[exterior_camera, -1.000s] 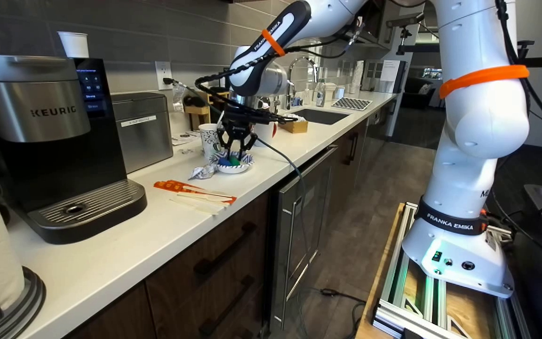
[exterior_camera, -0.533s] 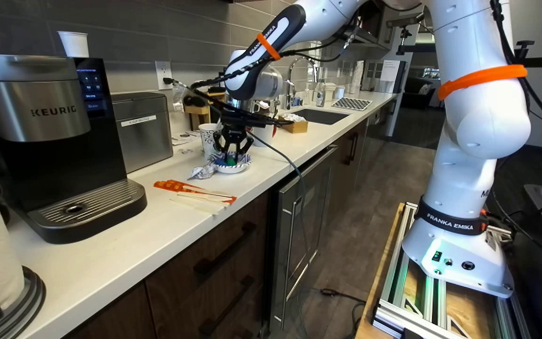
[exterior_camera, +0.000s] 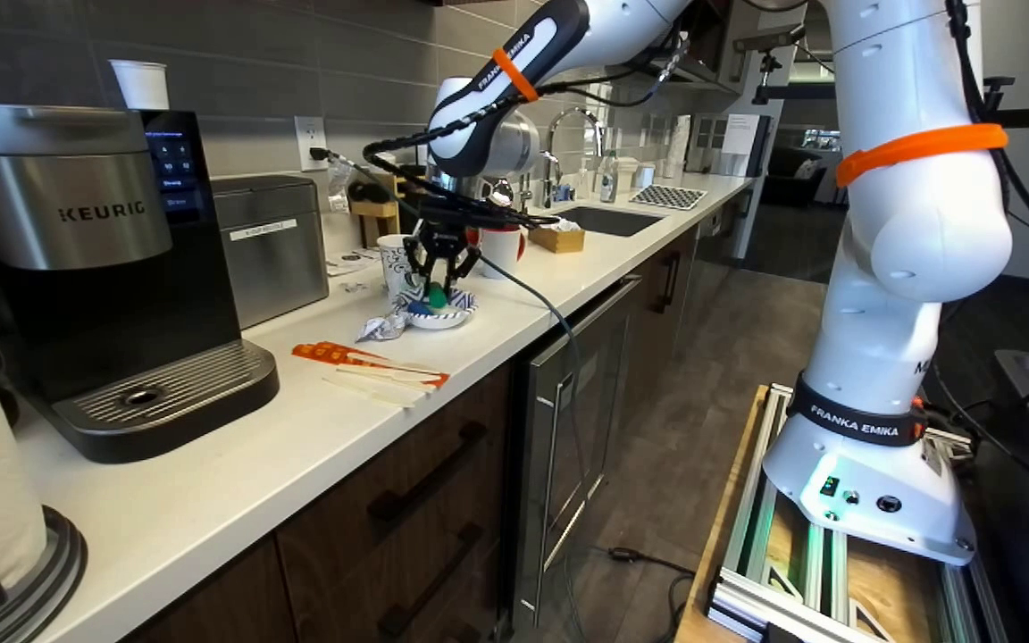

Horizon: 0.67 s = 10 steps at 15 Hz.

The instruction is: Take the green and blue blocks out of the bowl and put them on the counter.

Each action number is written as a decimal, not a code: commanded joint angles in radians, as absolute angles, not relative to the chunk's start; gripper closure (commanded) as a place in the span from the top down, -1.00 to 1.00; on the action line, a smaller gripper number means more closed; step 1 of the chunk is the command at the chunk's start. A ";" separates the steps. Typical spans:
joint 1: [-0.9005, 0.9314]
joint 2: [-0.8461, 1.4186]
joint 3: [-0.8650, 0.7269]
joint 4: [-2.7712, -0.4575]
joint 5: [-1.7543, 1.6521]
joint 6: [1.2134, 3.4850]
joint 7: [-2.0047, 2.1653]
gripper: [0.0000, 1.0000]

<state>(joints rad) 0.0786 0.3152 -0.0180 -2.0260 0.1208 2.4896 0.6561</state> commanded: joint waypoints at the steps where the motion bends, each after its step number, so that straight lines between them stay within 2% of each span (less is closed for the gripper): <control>1: 0.117 0.232 -0.032 -2.073 0.052 2.505 0.665 -0.83; 5: 0.147 0.247 -0.002 -2.006 -0.018 2.498 0.631 -0.83; 10: 0.197 0.389 0.004 -1.791 -0.076 2.477 0.665 -0.83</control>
